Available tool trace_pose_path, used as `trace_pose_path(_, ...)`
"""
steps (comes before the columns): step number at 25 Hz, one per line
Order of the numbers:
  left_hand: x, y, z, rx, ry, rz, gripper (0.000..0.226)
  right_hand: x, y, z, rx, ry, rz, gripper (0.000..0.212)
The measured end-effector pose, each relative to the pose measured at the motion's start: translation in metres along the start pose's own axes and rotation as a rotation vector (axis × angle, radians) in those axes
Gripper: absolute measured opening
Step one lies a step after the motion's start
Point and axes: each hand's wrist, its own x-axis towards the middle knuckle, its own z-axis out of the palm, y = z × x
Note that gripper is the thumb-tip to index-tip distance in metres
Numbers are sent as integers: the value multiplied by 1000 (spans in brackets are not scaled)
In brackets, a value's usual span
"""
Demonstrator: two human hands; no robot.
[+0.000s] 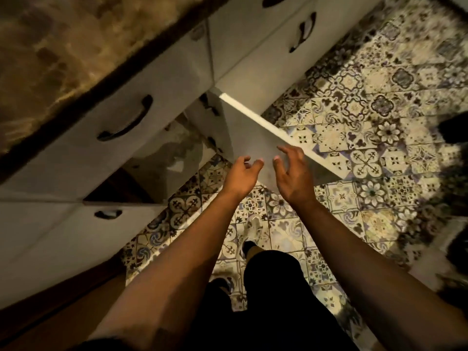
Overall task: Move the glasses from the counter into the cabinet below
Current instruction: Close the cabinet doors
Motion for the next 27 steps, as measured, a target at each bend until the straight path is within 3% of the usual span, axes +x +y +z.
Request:
trace_pose_path(4, 30, 35, 59, 31, -32, -43, 79, 40, 49, -49, -64, 95, 87, 33)
trace_pose_path(12, 40, 39, 108, 32, -59, -155, 94, 48, 99, -70, -107, -183, 158, 40)
trace_pose_path(20, 23, 20, 112, -111, -111, -162, 38, 11, 87, -53, -141, -112, 229, 34)
trace_pose_path(23, 8, 2, 97, -164, -147, -174, 39, -12, 76, -37, -94, -108, 318, 34)
trace_pose_path(27, -13, -26, 65, -142, -190, -190, 57, -50, 63, -11, -14, -154, 361, 35)
